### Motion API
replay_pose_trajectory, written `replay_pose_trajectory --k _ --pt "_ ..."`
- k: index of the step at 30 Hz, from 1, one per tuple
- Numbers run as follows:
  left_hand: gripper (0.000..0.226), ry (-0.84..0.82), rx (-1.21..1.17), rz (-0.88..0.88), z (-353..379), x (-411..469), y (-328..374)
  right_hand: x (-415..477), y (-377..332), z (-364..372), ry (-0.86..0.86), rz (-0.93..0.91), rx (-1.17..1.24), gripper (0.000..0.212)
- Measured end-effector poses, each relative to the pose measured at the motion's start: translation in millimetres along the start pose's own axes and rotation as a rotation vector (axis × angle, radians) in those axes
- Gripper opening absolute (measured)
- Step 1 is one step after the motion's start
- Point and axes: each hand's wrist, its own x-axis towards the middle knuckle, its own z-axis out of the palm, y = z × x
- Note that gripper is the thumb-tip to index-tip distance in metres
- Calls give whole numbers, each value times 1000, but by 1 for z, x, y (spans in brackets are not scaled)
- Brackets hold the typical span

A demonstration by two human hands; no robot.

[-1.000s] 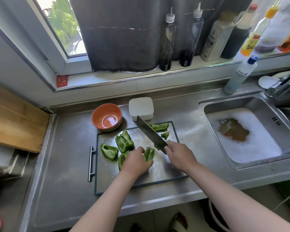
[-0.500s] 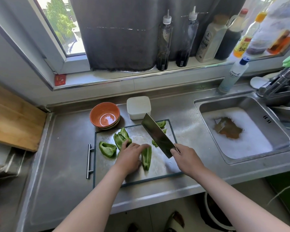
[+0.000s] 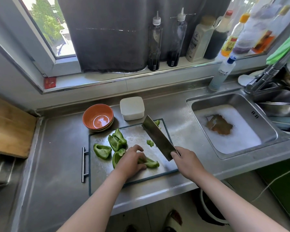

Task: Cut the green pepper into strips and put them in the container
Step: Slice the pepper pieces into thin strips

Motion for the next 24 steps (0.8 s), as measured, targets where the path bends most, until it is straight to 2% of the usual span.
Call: replay_pose_trajectory --k 4,6,9,13,18,21,24 --pt "1 120 -127 -81 8 -3 2 -1 -2 -4 8 -2 3 26" --pt "6 144 -142 -117 9 -3 6 -2 -5 -6 10 -5 20 29" --pt "19 97 -164 -173 14 -7 8 -4 -5 -6 0 5 48 30" --pt "22 140 -196 -192 17 -12 12 -7 -3 -4 -20 17 67 29" --pt "22 54 20 -279 5 -9 20 -10 -1 0 -19 16 65 30" --pt "47 -10 140 -304 0 -3 25 -13 1 2 -16 13 77 32" --pt "84 -14 86 -205 0 4 21 -15 2 3 -14 10 87 34"
